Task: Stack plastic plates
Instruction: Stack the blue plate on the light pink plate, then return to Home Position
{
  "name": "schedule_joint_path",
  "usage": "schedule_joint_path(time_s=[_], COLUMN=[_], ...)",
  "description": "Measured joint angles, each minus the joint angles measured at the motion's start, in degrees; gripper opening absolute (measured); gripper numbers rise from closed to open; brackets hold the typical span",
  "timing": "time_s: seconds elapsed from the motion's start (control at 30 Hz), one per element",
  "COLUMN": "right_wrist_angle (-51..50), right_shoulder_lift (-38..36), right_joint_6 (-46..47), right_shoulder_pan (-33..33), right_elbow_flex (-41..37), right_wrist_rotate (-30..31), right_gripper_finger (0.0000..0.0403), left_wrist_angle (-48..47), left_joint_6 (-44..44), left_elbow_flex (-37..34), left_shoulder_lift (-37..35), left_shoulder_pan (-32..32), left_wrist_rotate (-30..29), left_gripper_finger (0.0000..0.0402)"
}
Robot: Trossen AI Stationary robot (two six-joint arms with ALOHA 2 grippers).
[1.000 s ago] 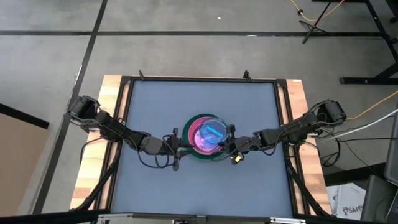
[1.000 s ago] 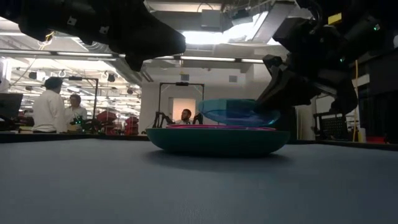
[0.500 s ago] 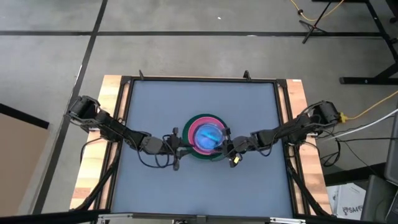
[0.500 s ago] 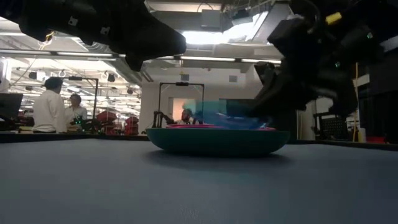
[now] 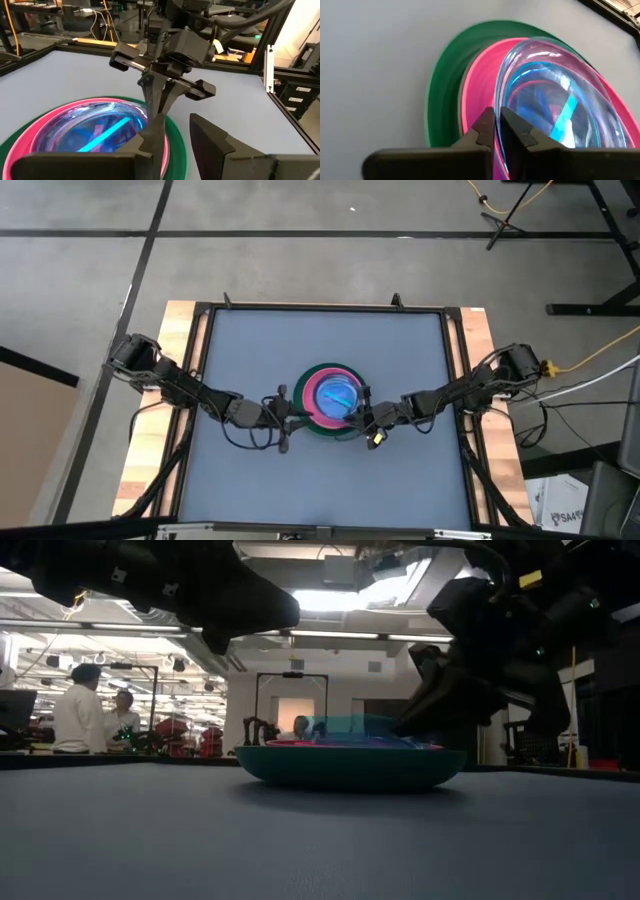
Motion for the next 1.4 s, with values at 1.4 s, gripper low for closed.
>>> schedule_joint_path(time_s=[1.4], right_wrist_angle=[-19.2], right_shoulder_lift=[-46.6], right_joint_6=[7.6], right_shoulder_pan=[-16.0], right_elbow_flex=[-12.4], right_wrist_rotate=[-9.8], right_gripper_finger=[0.0023], left_wrist_angle=[-19.5], left_joint_6=[10.1], left_elbow_flex=[-0.1], left_shoulder_lift=[-15.3], left_shoulder_pan=[26.6], left_wrist_rotate=[27.5], left_gripper_finger=[0.0005])
